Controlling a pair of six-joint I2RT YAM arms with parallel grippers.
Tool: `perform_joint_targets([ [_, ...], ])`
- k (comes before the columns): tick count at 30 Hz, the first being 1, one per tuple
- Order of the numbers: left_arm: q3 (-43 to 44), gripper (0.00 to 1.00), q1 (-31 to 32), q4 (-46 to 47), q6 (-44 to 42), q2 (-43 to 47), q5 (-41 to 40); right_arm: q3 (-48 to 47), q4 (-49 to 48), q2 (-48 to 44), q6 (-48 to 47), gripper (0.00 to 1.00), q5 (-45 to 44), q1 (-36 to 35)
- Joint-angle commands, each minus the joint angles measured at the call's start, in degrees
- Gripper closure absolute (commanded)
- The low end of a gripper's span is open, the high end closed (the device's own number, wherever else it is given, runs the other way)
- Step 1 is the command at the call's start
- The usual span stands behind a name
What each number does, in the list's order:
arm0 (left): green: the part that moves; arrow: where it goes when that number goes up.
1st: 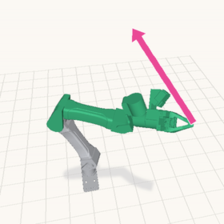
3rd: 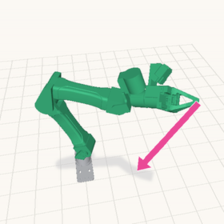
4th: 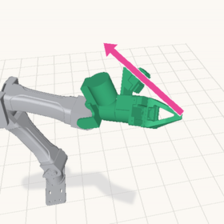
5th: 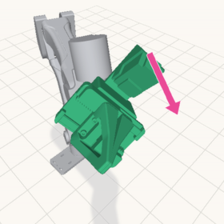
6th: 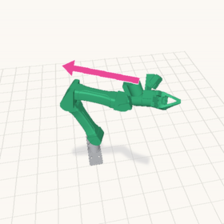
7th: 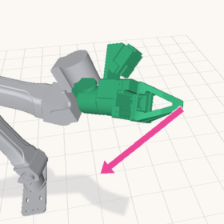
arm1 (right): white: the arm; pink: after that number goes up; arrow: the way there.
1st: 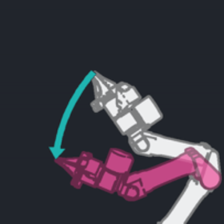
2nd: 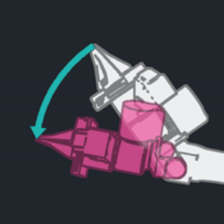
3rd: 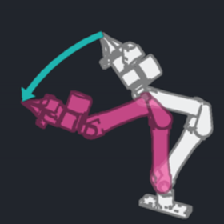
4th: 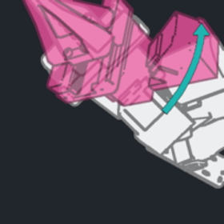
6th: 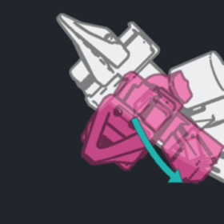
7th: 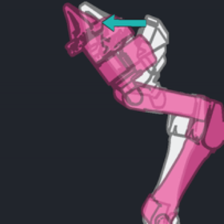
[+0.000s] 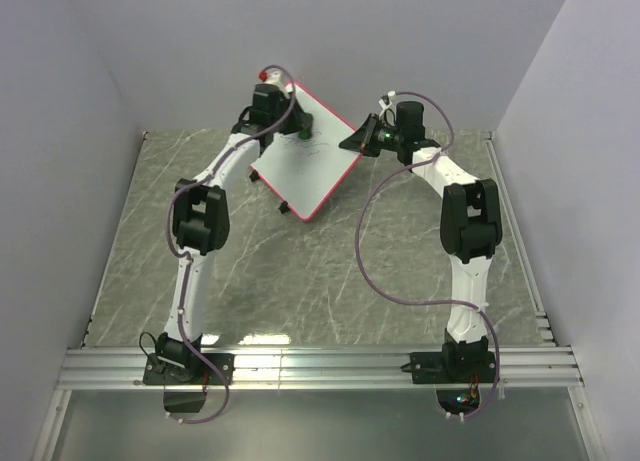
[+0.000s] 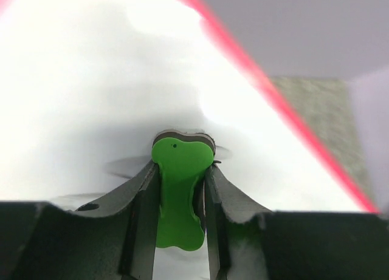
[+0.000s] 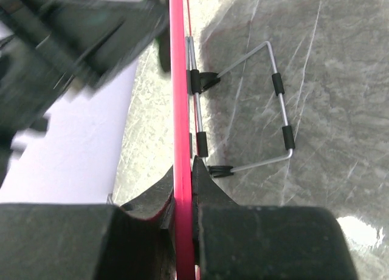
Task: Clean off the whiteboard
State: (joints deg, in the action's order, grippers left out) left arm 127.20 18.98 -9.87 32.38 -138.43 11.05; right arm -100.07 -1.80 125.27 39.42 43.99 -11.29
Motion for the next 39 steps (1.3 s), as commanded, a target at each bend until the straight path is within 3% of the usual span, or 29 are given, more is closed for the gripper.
perform_joint_targets([
  [1, 0.5, 1.00, -4.3, -11.5, -2.9, -8.7, -0.5, 0.4, 10.8, -4.4, 0.1, 1.00, -0.1, -0.5],
  [5, 9.0, 1.00, -7.3, -15.7, -2.5, -12.6, 1.3, -0.1, 12.0, -4.3, -0.3, 1.00, -0.1, -1.0],
  [11, 3.6, 1.00, -6.2, -12.7, -4.3, -9.6, 11.5, -2.4, 12.6, -3.0, 0.2, 1.00, 0.0, -2.9],
  [15, 4.4, 1.00, -0.8, -14.8, -7.1, -8.2, 17.6, -2.8, 12.1, -2.4, 1.2, 1.00, 0.0, -4.4],
  [26, -17.4, 1.00, 7.6, -7.4, -0.5, 4.1, 22.7, 0.0, 7.3, -3.6, 4.9, 1.00, -1.0, -5.0],
  [31, -13.7, 1.00, 7.9, -10.3, -1.8, 2.5, 18.6, 1.9, 5.3, -4.6, 6.5, 1.00, -0.7, -5.1],
  [39, -12.1, 1.00, -1.2, -13.3, 1.3, 0.4, 8.3, 1.9, 7.8, -6.0, 4.7, 1.00, -0.1, -5.0],
])
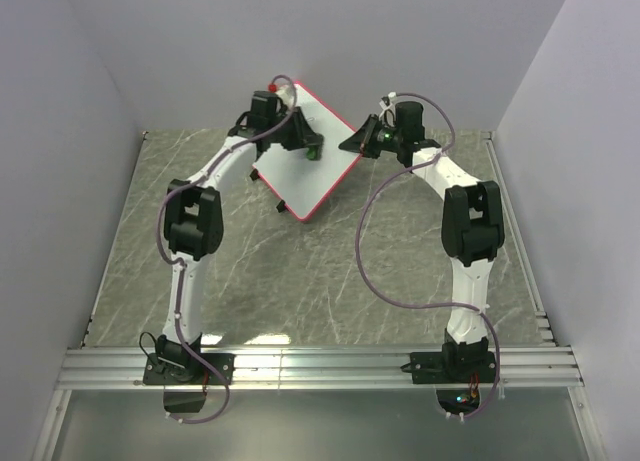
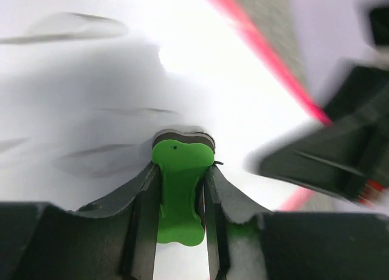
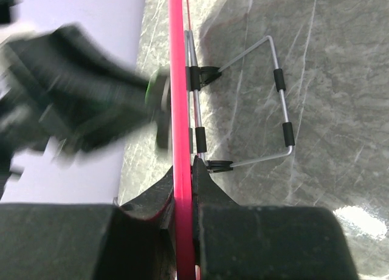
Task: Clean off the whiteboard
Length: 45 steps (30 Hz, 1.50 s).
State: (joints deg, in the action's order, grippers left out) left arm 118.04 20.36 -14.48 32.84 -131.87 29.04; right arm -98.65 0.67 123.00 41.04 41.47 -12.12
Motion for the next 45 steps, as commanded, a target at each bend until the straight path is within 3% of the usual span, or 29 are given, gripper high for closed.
perform_joint_targets([
  [1, -3.3, 1.00, -3.2, -9.9, 1.0, -6.3, -11.7, 1.1, 4.0, -3.9, 3.6, 1.00, 3.6, -4.1],
  [8, -12.4, 1.00, -4.0, -4.1, 1.6, -0.6, -19.9, 2.3, -7.4, -4.1, 16.2, 1.00, 9.0, -4.6],
  [16, -20.2, 1.00, 0.6, 5.5, 8.5, 5.9, -18.1, 8.3, -18.7, -6.4, 26.5, 1.00, 9.5, -7.2],
  [21, -16.9, 1.00, 4.4, 7.6, 12.2, 4.8, -14.0, 10.7, -23.7, -7.1, 30.2, 1.00, 9.2, -7.6],
  [26, -9.9, 1.00, 5.7, 2.8, 13.0, 0.1, -12.2, 10.6, -21.0, -8.3, 27.9, 1.00, 9.3, -7.6],
  [31, -2.6, 1.00, 3.6, -5.8, 11.0, -4.2, -15.7, 11.9, -18.9, -10.0, 25.6, 1.00, 9.3, -7.7],
  [40, -12.9, 1.00, -4.7, -10.2, 9.4, -0.9, -20.5, 8.7, -6.7, -12.2, 15.6, 1.00, 6.3, -7.4],
  [45, -18.0, 1.00, -5.2, -11.3, 7.1, 1.0, -21.0, 5.5, -1.9, -11.6, 12.3, 1.00, 5.2, -7.1],
])
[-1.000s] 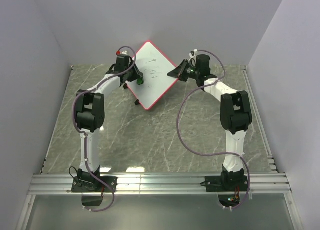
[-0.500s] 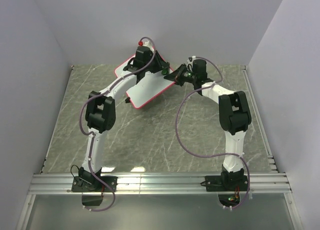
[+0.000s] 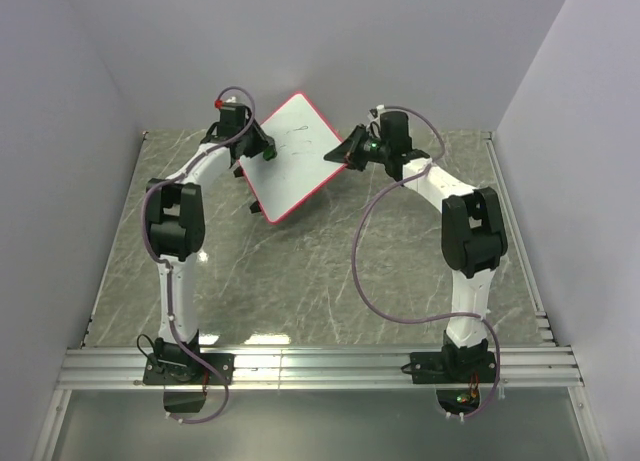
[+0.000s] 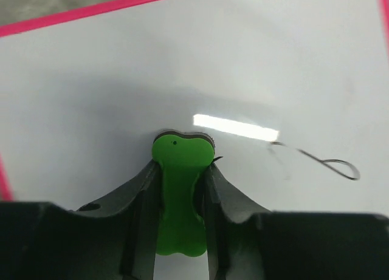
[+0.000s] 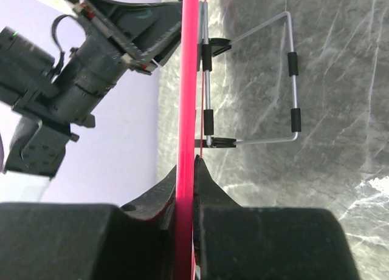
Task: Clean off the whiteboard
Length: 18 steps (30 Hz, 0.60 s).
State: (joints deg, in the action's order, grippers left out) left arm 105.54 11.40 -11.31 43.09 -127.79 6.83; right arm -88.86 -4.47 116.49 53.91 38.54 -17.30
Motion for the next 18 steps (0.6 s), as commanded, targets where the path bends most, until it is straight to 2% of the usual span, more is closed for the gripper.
perform_joint_targets([
  [1, -6.1, 1.00, 3.8, -13.8, -3.3, -2.5, 3.1, -4.6, 3.5, -5.0, -1.3, 1.00, 7.6, -1.8],
  [3, -7.4, 1.00, 4.3, -13.4, -3.1, -1.9, 5.6, -5.1, 4.0, -5.0, -2.0, 1.00, 7.2, -1.7],
  [11, -6.2, 1.00, 13.6, -9.7, 0.1, 2.2, 16.6, -6.9, 7.0, -4.6, -5.1, 1.00, 4.9, -1.8],
  [18, -6.8, 1.00, 15.6, -5.8, 2.2, 3.7, 18.0, -5.7, 7.5, -5.7, -7.0, 1.00, 4.2, -1.8],
])
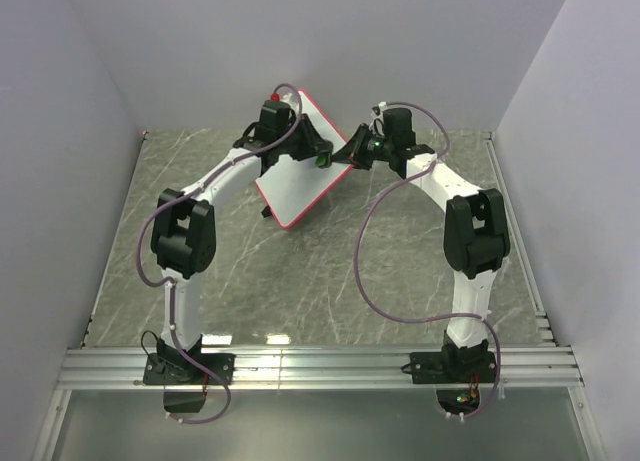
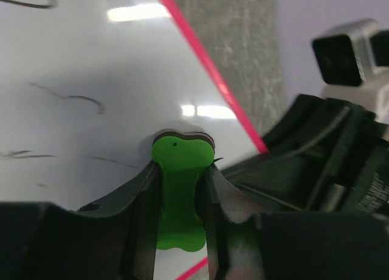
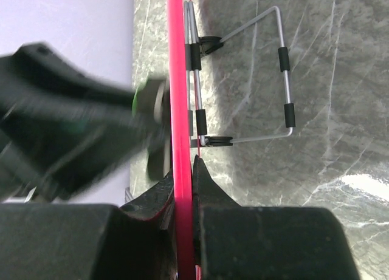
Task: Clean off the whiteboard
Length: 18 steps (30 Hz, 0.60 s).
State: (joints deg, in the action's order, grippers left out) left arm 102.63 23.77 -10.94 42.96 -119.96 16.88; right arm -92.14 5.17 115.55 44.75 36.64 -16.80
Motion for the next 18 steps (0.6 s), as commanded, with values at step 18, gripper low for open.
perform_joint_targets([
  [18, -4.0, 1.00, -5.4, -6.5, -3.3, -10.6, 3.2, 0.0, 1.6, -8.0, -2.6, 1.00, 5.5, -2.0],
])
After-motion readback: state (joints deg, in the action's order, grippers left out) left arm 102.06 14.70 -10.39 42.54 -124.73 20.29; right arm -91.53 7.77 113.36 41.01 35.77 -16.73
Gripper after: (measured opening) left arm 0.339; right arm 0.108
